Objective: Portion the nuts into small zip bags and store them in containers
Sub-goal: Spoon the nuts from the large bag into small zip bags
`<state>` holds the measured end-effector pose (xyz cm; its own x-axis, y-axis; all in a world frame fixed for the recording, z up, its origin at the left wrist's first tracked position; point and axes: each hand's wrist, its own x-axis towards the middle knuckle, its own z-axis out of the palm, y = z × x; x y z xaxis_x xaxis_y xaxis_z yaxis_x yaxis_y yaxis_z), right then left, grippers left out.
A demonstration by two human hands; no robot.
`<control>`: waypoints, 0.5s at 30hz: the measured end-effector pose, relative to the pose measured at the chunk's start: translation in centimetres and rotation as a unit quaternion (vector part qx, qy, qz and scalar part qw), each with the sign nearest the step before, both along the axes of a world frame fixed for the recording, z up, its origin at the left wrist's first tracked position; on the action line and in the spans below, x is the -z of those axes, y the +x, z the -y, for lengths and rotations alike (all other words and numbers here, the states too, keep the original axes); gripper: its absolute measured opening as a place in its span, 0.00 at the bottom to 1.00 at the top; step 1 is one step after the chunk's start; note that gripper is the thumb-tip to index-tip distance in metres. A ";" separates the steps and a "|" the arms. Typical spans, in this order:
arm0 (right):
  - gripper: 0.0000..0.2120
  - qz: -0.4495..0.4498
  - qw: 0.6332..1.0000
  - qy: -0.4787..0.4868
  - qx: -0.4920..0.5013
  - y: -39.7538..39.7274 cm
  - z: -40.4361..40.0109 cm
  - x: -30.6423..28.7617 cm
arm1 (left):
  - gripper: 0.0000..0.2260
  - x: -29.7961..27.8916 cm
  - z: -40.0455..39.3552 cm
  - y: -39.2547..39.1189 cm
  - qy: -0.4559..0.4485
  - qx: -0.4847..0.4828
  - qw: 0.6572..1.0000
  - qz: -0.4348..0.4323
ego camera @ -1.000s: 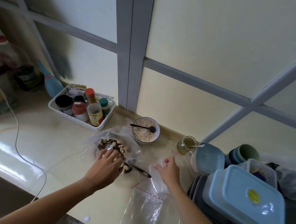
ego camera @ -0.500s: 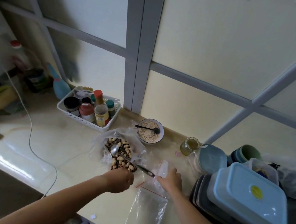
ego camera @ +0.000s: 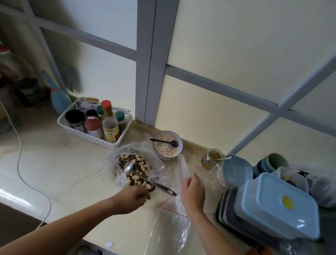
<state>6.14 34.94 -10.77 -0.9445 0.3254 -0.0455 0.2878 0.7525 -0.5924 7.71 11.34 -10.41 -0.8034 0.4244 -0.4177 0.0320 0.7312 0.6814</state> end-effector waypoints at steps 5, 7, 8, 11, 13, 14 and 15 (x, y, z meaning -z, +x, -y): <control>0.12 -0.031 0.986 -0.098 -0.129 0.7 4.3 -2.4 | 0.10 -3.3 -0.7 -1.1 0.273 -0.226 0.922 0.159; 0.11 0.001 0.981 -0.108 -0.160 1.5 6.0 -2.3 | 0.11 -4.2 -0.3 -1.5 0.309 -0.251 0.905 0.154; 0.10 0.017 0.980 -0.108 -0.167 1.8 6.8 -2.1 | 0.10 -4.4 0.0 -1.6 0.298 -0.260 0.909 0.134; 0.07 -0.008 0.989 -0.078 -0.124 2.8 8.8 -2.1 | 0.06 -4.3 1.4 -1.8 0.282 -0.310 0.901 0.114; 0.10 -0.079 0.990 -0.063 -0.101 3.1 10.0 -2.7 | 0.04 -4.5 2.4 -1.8 0.299 -0.331 0.885 0.133; 0.09 -0.112 0.986 -0.056 -0.113 3.1 10.5 -3.0 | 0.04 -4.6 2.9 -1.8 0.307 -0.339 0.878 0.140; 0.06 -0.127 0.982 -0.045 -0.135 3.1 11.0 -3.3 | 0.04 -4.6 3.4 -1.8 0.318 -0.344 0.871 0.148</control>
<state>9.24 23.98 -7.45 -0.9802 0.0677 0.1858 -0.0802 0.7226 -0.6866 5.93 7.95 -5.76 -0.8555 0.1060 -0.5068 -0.5114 -0.0205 0.8591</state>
